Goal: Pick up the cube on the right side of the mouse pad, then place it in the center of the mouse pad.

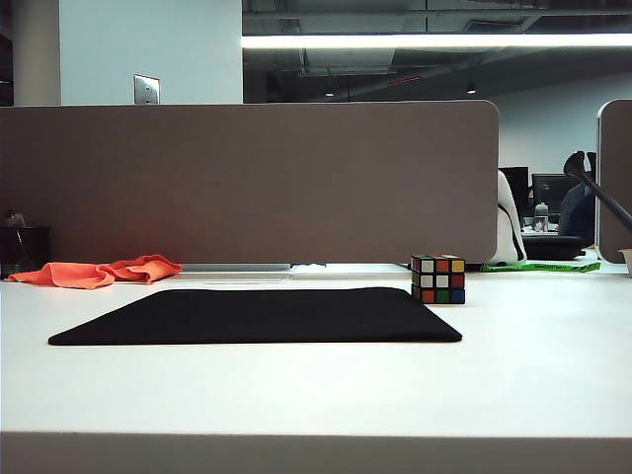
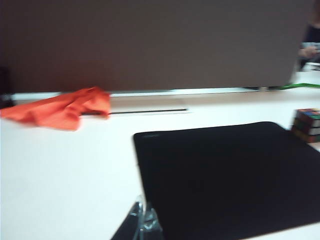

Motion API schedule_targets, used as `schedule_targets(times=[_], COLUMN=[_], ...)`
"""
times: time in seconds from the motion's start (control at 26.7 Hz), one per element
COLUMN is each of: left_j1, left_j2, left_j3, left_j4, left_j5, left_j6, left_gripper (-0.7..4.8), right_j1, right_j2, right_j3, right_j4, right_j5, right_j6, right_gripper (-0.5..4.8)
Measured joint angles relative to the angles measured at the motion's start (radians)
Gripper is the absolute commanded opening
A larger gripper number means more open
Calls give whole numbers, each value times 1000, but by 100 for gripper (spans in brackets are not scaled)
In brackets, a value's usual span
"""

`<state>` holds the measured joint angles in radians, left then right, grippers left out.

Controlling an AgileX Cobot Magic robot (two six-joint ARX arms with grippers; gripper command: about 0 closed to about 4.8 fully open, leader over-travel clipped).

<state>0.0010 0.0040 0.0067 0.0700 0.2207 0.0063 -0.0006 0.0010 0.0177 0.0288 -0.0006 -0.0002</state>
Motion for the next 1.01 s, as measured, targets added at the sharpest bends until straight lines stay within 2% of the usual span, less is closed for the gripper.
schedule_targets(times=[0.11, 0.3, 0.37, 0.56, 0.71, 0.79, 0.94, 1.01], left_j1=[0, 0, 0, 0, 0, 0, 0, 0], left_j2=[1, 5, 5, 5, 23, 70, 191, 249], left_j3=[26, 119, 140, 207, 260, 300, 380, 420], left_j4=[-12, -175, -197, -240, -304, -321, -326, -316], left_j5=[23, 48, 69, 76, 77, 89, 119, 120], left_j6=[1, 46, 46, 46, 46, 45, 42, 42], left_gripper=[-6, -6, -6, -6, -6, -6, -6, -6], right_j1=[0, 0, 0, 0, 6, 38, 103, 145], right_j2=[0, 29, 77, 250, 450, 595, 748, 824], right_j3=[36, 190, 240, 361, 492, 570, 614, 623], right_j4=[-3, -66, -109, -185, -185, -175, -132, -61], right_j5=[0, 31, 31, 27, 26, 25, 24, 24], right_j6=[0, 0, -1, -6, -8, -12, -28, -29], right_gripper=[-5, -5, -5, -5, -5, -5, -5, -5])
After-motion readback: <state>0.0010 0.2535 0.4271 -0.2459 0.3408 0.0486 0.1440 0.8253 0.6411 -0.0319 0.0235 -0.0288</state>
